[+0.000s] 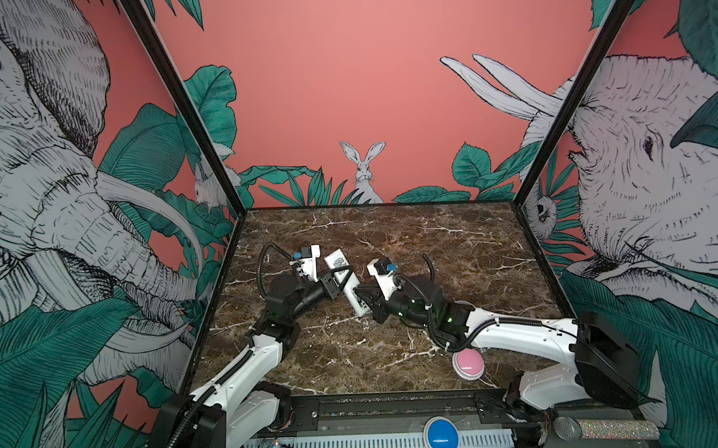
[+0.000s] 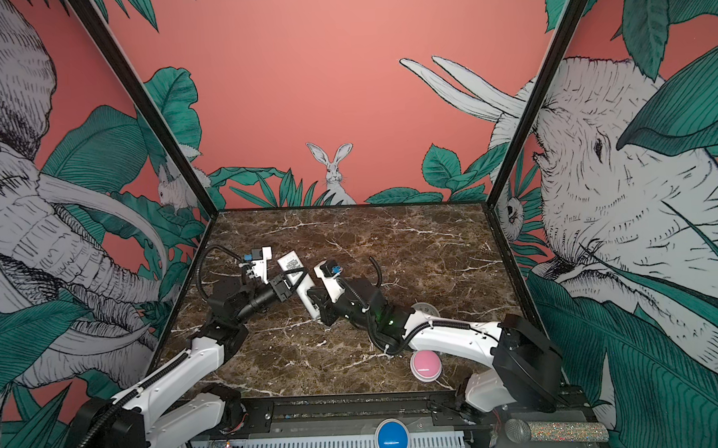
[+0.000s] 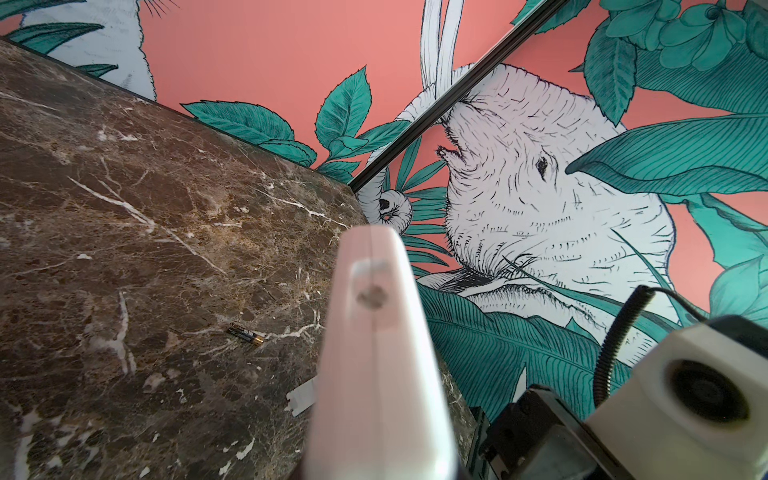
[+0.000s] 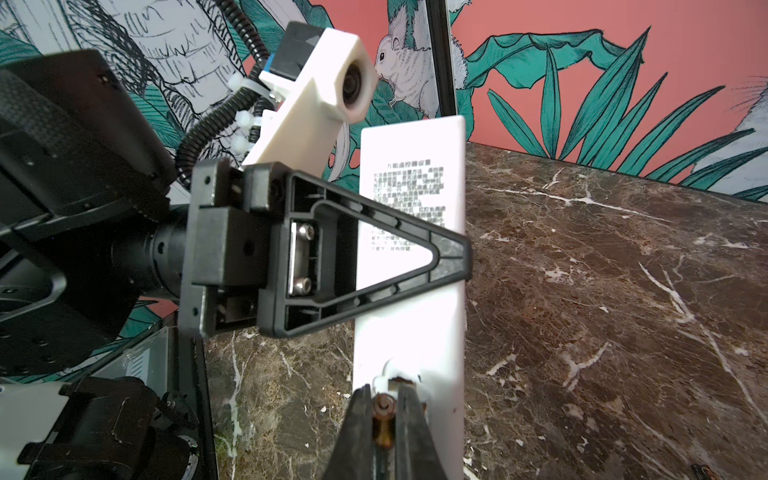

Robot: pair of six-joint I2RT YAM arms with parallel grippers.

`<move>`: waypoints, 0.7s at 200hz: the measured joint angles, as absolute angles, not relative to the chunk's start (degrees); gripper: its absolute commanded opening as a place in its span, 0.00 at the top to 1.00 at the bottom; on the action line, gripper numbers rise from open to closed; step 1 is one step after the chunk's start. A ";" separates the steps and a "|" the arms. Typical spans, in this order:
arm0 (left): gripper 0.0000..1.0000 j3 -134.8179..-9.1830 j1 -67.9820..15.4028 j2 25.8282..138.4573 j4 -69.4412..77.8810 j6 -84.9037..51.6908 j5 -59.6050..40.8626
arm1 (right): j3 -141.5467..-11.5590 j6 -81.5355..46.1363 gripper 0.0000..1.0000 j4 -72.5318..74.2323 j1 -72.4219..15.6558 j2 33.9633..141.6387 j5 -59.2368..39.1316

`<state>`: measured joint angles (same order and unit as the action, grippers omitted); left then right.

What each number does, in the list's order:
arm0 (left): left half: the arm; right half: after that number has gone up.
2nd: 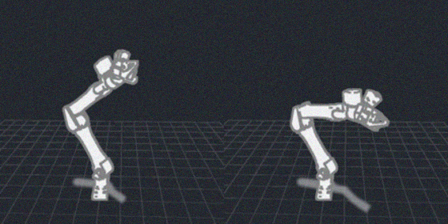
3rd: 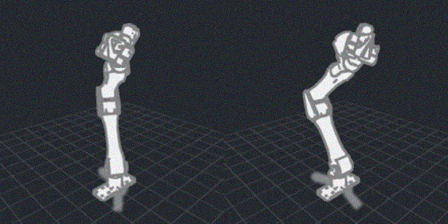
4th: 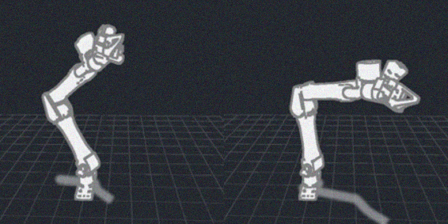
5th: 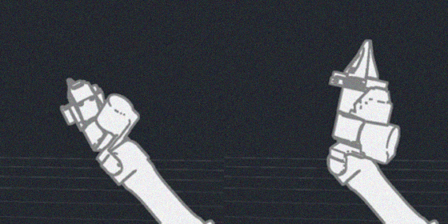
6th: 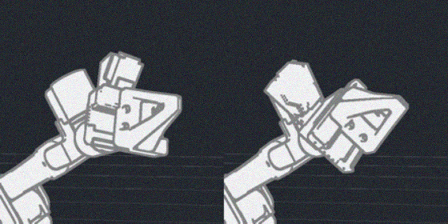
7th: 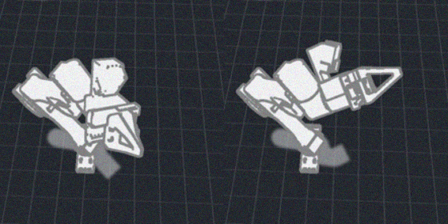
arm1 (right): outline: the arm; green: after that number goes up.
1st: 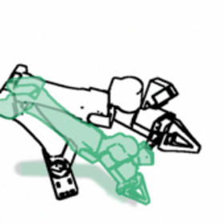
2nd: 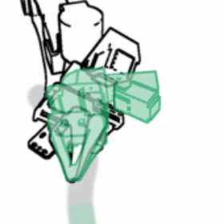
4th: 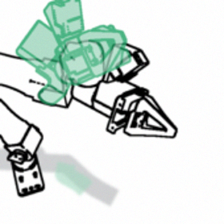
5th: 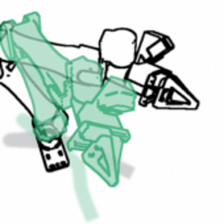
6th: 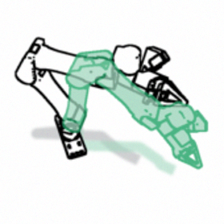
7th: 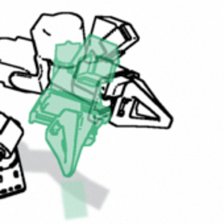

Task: Load the batteries into the remote control
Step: 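Lower the battery into the compartment while the left gripper holds the remote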

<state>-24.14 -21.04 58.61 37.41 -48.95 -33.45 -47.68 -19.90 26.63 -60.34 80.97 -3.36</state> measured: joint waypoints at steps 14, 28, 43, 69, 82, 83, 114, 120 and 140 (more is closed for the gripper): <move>1.00 -24.14 -21.04 58.52 37.85 -49.12 -33.52 | -47.68 -19.90 1.00 26.61 -60.34 81.14 -3.31; 1.00 -24.14 -21.04 58.41 38.15 -49.28 -33.56 | -47.68 -19.90 1.00 26.59 -60.34 81.36 -3.33; 1.00 -24.08 -21.04 58.35 38.37 -49.43 -33.56 | -47.68 -19.92 1.00 26.61 -60.34 81.41 -3.33; 1.00 -23.64 -20.99 58.28 39.46 -49.65 -33.56 | -47.68 -20.01 1.00 26.72 -60.34 81.45 -3.31; 1.00 -23.40 -20.99 58.26 39.83 -49.74 -33.56 | -47.68 -20.12 1.00 26.74 -60.34 81.56 -3.33; 1.00 -23.38 -20.99 58.26 39.86 -49.74 -33.56 | -47.68 -20.12 1.00 26.74 -60.34 81.58 -3.33; 1.00 -23.07 -20.95 58.26 40.23 -49.74 -33.54 | -47.68 -20.18 1.00 26.81 -60.34 81.91 -3.38; 1.00 -23.07 -20.95 58.26 40.29 -49.74 -33.54 | -47.68 -20.23 1.00 26.89 -60.34 82.00 -3.40; 1.00 -22.90 -20.88 58.26 40.62 -49.74 -33.47 | -47.68 -20.43 0.99 27.33 -60.34 82.41 -3.44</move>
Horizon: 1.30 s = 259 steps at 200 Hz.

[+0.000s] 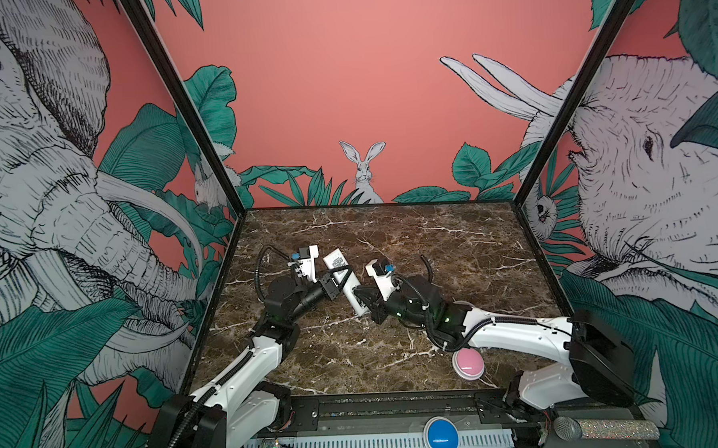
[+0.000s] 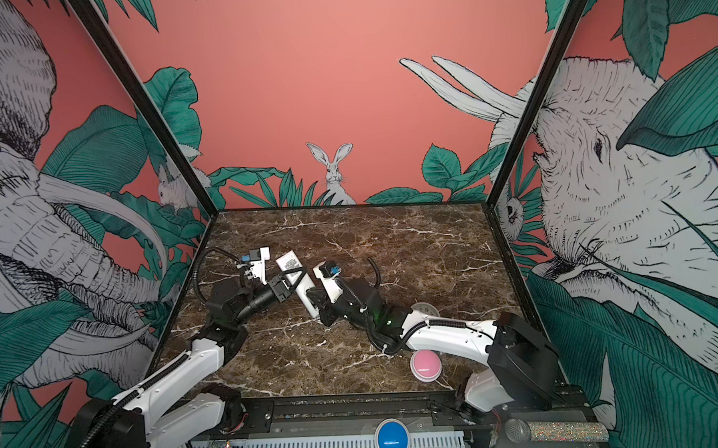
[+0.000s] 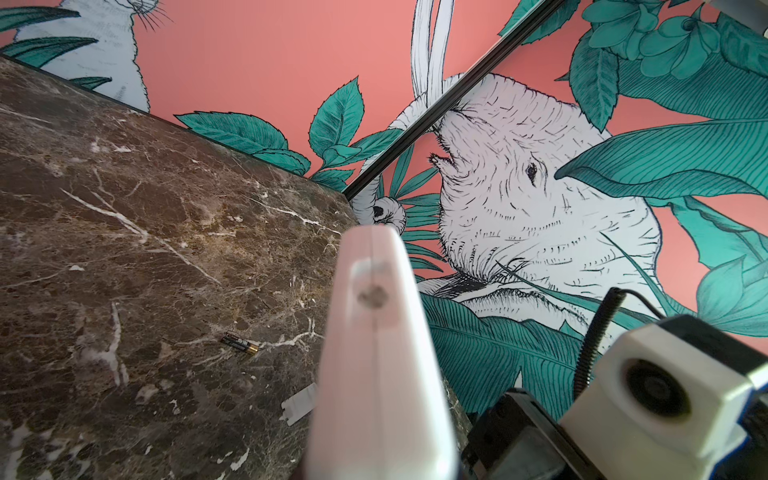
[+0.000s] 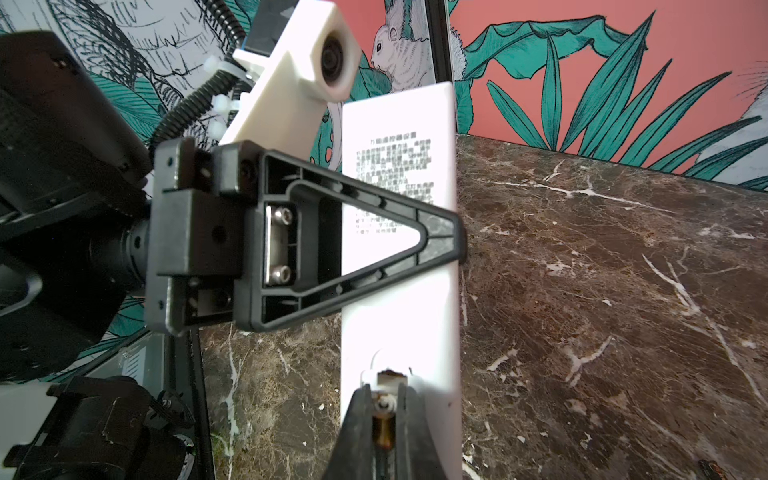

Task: Load the batteries into the remote control
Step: 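Lower the battery into the compartment while the left gripper holds the remote, then open the right gripper to release the battery and pull back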

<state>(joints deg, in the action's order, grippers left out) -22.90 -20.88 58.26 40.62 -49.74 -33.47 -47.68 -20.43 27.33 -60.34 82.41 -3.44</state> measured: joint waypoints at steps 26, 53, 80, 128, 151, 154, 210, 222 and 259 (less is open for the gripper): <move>1.00 -22.09 -20.80 58.19 40.97 -49.74 -33.34 | -47.68 -20.99 0.95 27.51 -60.34 83.13 -3.70; 1.00 -21.50 -20.78 58.15 41.08 -49.71 -33.15 | -47.68 -21.32 0.90 27.62 -60.38 83.77 -3.92; 1.00 -21.32 -20.78 58.04 41.06 -49.69 -32.77 | -48.01 -21.52 0.84 27.62 -60.45 84.25 -3.95; 1.00 -21.32 -20.67 57.49 41.15 -49.69 -32.23 | -48.58 -21.65 0.78 27.55 -60.88 84.60 -4.34; 1.00 -21.32 -20.58 57.32 41.15 -49.71 -32.14 | -48.58 -21.65 0.77 27.55 -60.90 84.60 -4.54; 1.00 -21.32 -20.58 57.30 41.15 -49.71 -32.16 | -48.58 -21.67 0.77 27.55 -60.90 84.60 -4.54; 1.00 -21.32 -20.58 57.30 41.12 -49.69 -32.10 | -48.58 -21.63 0.66 27.53 -61.14 84.60 -4.54; 1.00 -21.32 -20.56 57.30 41.15 -49.69 -32.03 | -48.58 -21.67 0.62 27.51 -61.14 84.60 -4.58; 1.00 -21.32 -20.53 57.30 42.00 -49.87 -32.18 | -48.58 -21.56 0.54 27.07 -61.47 84.60 -4.54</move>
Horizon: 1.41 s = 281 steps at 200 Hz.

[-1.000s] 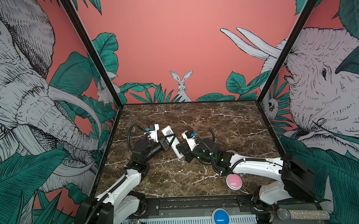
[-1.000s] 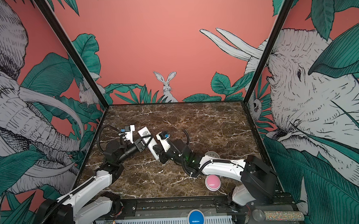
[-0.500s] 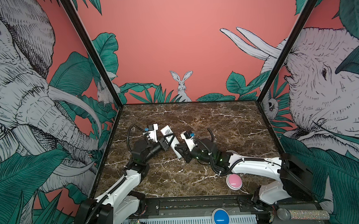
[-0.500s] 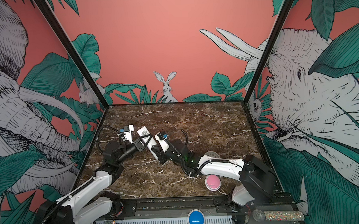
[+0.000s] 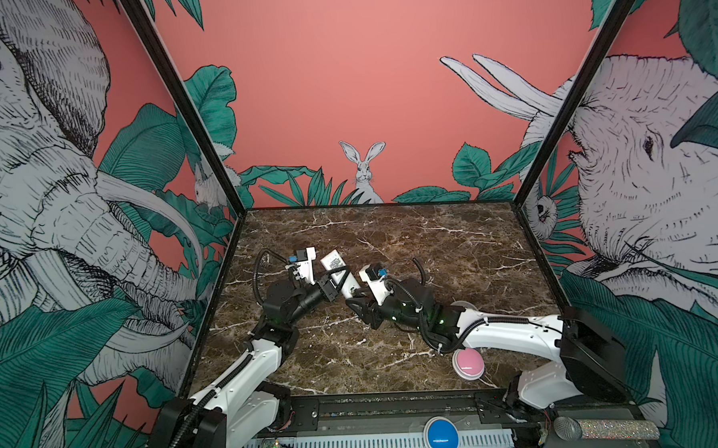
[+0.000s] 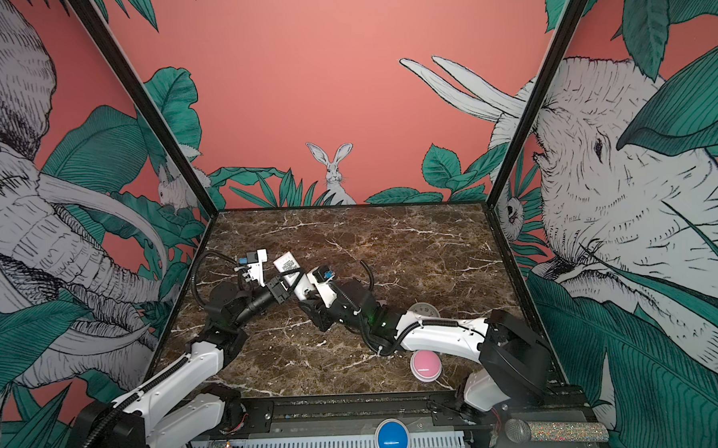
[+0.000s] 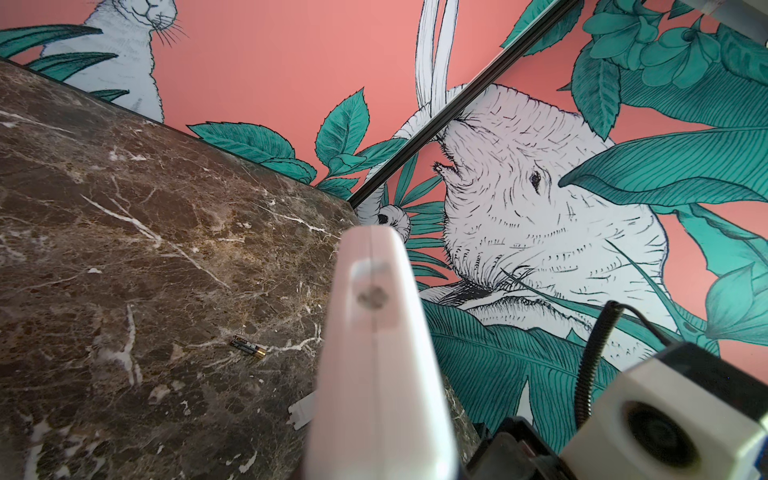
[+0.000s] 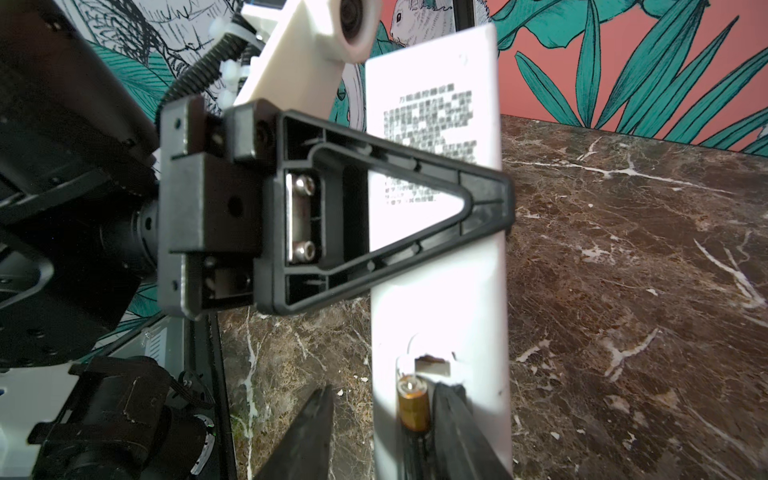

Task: Load the batteries into the remote control
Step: 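Open the right gripper to release the battery and pull back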

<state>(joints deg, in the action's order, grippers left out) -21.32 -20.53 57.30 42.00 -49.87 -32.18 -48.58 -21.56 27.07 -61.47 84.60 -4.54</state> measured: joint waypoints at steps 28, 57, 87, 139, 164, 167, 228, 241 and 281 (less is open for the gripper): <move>1.00 -21.32 -20.53 57.30 42.04 -49.91 -32.16 | -48.58 -21.56 0.53 26.89 -61.49 84.58 -4.49; 1.00 -21.28 -20.53 57.30 42.04 -49.89 -32.14 | -48.58 -21.43 0.52 26.46 -61.52 84.38 -4.47; 1.00 -21.26 -20.53 57.30 42.19 -49.95 -32.16 | -48.58 -21.28 0.50 25.91 -61.56 83.85 -4.29; 1.00 -21.15 -20.56 57.32 42.96 -50.22 -32.16 | -48.58 -20.91 0.45 25.41 -61.84 83.37 -4.27; 1.00 -21.06 -20.58 57.54 43.88 -50.65 -32.21 | -48.58 -20.73 0.44 24.60 -61.89 82.63 -4.19; 1.00 -21.04 -20.58 57.56 44.01 -50.72 -32.18 | -48.58 -20.71 0.43 24.56 -61.89 82.52 -4.12; 1.00 -20.93 -20.58 57.80 44.66 -51.22 -32.38 | -48.60 -20.08 0.43 23.62 -61.89 81.32 -3.44; 1.00 -20.93 -20.58 57.82 44.69 -51.22 -32.38 | -48.60 -20.01 0.43 23.14 -61.89 81.12 -3.46; 1.00 -20.93 -20.58 57.95 44.71 -51.29 -32.62 | -48.58 -19.27 0.41 21.54 -61.87 80.05 -3.01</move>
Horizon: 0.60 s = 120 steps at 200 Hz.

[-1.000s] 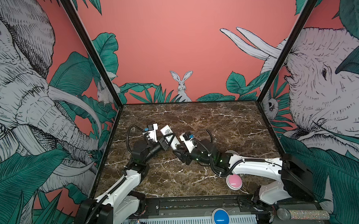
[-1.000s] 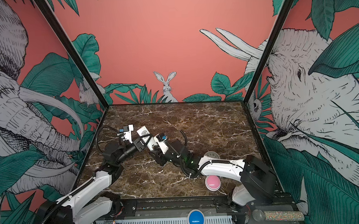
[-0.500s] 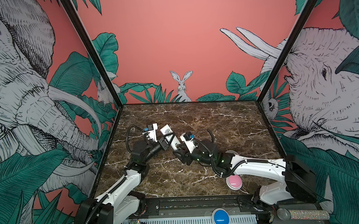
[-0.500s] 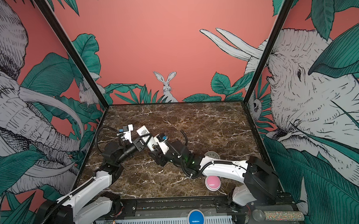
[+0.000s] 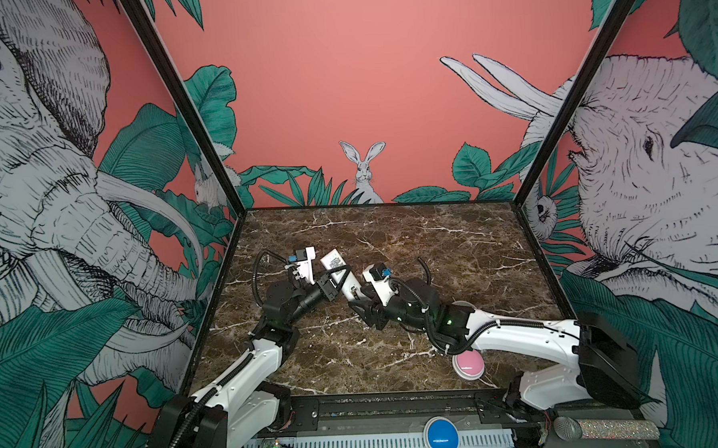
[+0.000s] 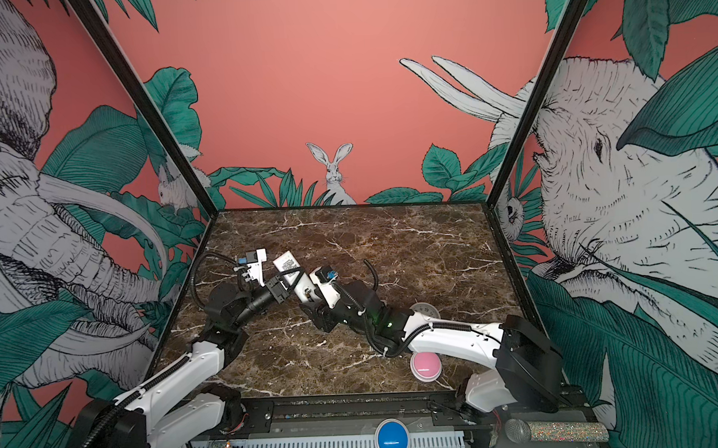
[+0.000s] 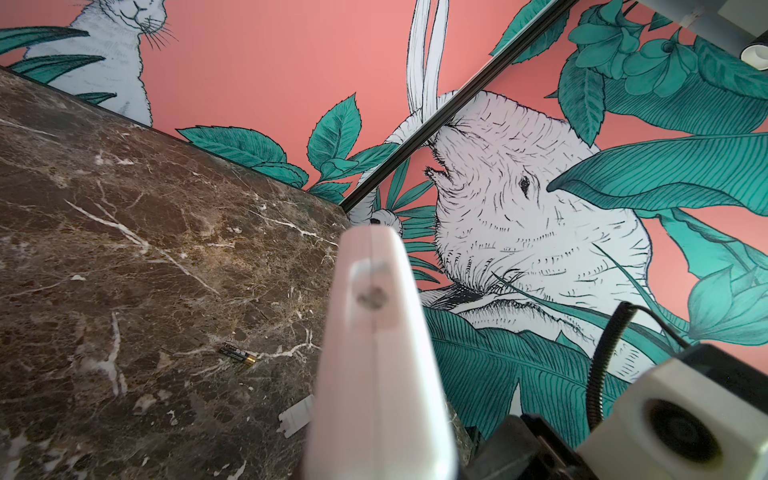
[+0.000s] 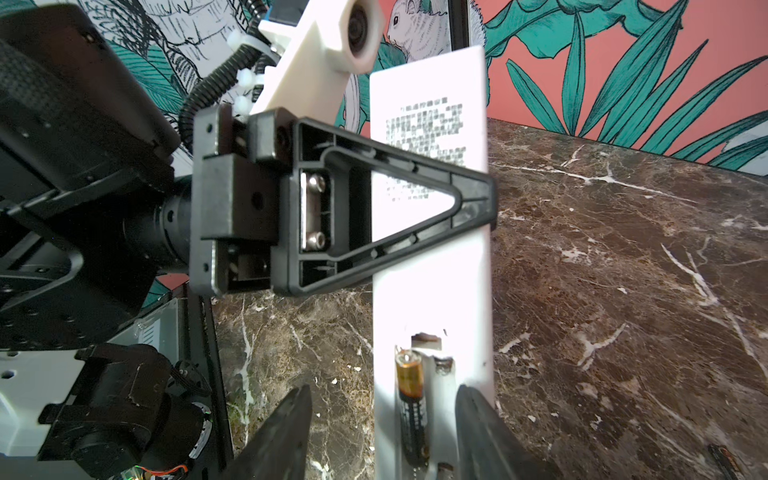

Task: Load the batteries into the remote control
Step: 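Open the right gripper to release the battery and pull back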

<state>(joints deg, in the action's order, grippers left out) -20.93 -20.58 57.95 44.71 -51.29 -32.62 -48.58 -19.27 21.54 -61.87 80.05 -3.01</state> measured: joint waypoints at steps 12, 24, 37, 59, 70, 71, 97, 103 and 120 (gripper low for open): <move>1.00 -20.93 -20.58 57.95 44.71 -51.29 -32.75 | -48.60 -18.92 0.40 21.37 -61.87 79.48 -3.01; 1.00 -20.93 -20.58 57.98 44.71 -51.29 -32.91 | -48.58 -18.41 0.40 21.28 -61.87 78.67 -3.09; 1.00 -20.93 -20.58 58.04 44.75 -51.29 -33.12 | -48.58 -17.61 0.40 20.99 -61.87 77.54 -3.44; 1.00 -20.93 -20.58 58.06 44.73 -51.27 -33.36 | -48.58 -15.59 0.39 18.98 -61.87 75.09 -4.05; 1.00 -20.93 -20.58 58.06 44.73 -51.27 -33.41 | -48.60 -14.09 0.38 17.32 -61.87 73.97 -4.47; 1.00 -20.93 -20.58 58.06 44.73 -51.27 -33.43 | -48.62 -13.82 0.38 17.08 -61.87 73.82 -4.54; 1.00 -20.93 -20.58 58.06 44.73 -51.33 -34.11 | -51.55 -8.45 0.39 8.62 -61.87 72.69 -5.74; 1.00 -20.93 -20.58 58.06 44.73 -51.42 -34.37 | -52.93 -6.92 0.39 6.26 -61.87 72.71 -6.09; 1.00 -20.93 -20.58 58.06 44.73 -51.53 -35.11 | -57.63 -2.17 0.41 -0.49 -61.87 72.75 -7.01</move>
<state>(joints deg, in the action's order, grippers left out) -20.93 -20.58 58.06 44.73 -51.53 -35.11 -57.63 -2.17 -0.49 -61.87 72.75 -7.01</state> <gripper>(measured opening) 0.211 0.600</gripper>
